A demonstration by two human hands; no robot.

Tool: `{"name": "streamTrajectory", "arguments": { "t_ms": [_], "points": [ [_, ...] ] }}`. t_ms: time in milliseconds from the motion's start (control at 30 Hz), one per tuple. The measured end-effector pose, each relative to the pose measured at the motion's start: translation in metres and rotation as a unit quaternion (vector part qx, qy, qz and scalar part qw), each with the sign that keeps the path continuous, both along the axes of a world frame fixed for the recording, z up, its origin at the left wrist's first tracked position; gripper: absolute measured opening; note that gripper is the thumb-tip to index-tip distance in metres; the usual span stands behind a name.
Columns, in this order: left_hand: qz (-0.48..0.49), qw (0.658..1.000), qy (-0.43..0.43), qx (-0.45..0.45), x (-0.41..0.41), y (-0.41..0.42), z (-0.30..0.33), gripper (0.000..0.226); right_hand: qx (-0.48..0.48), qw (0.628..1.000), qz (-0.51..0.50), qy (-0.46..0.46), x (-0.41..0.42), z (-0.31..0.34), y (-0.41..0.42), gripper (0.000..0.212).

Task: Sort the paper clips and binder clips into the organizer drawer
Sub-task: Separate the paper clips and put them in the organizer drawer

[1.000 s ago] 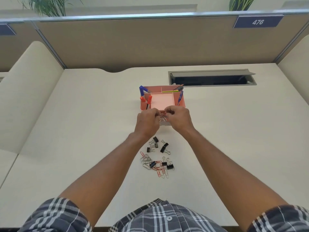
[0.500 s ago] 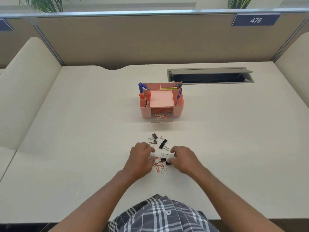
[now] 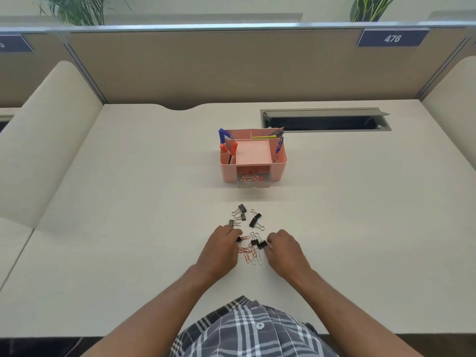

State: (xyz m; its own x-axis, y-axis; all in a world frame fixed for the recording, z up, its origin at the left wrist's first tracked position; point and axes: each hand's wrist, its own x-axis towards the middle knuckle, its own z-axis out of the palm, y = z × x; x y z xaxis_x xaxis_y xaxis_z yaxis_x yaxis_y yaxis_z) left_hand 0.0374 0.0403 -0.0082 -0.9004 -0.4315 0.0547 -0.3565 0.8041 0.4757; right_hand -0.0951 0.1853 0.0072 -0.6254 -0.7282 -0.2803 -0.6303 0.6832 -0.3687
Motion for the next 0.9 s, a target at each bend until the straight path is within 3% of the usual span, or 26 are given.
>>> {"name": "streamTrajectory", "arguments": {
  "t_ms": [367,533,667,767,900],
  "points": [
    [0.023,0.999,0.045,0.02,-0.011,-0.008,0.006,0.032,0.008,0.998,-0.051,-0.021,-0.001,-0.003,-0.003,0.013],
    [0.118,0.99,0.05,0.06,-0.001,-0.014,0.001,0.026,-0.059,0.992,-0.101,-0.047,-0.005,0.002,0.005,0.018],
    [0.16,0.984,0.047,0.063,0.015,-0.013,-0.005,0.017,-0.134,0.99,-0.012,-0.044,0.007,0.006,-0.001,0.032],
    [0.15,0.987,0.024,0.048,0.019,-0.01,-0.01,0.015,-0.095,0.993,0.068,-0.033,0.017,0.002,-0.019,0.02],
    [0.142,0.989,-0.006,0.034,0.016,-0.007,-0.01,0.017,-0.053,0.994,0.09,0.007,0.021,-0.002,-0.041,0.013]
  ]
}}
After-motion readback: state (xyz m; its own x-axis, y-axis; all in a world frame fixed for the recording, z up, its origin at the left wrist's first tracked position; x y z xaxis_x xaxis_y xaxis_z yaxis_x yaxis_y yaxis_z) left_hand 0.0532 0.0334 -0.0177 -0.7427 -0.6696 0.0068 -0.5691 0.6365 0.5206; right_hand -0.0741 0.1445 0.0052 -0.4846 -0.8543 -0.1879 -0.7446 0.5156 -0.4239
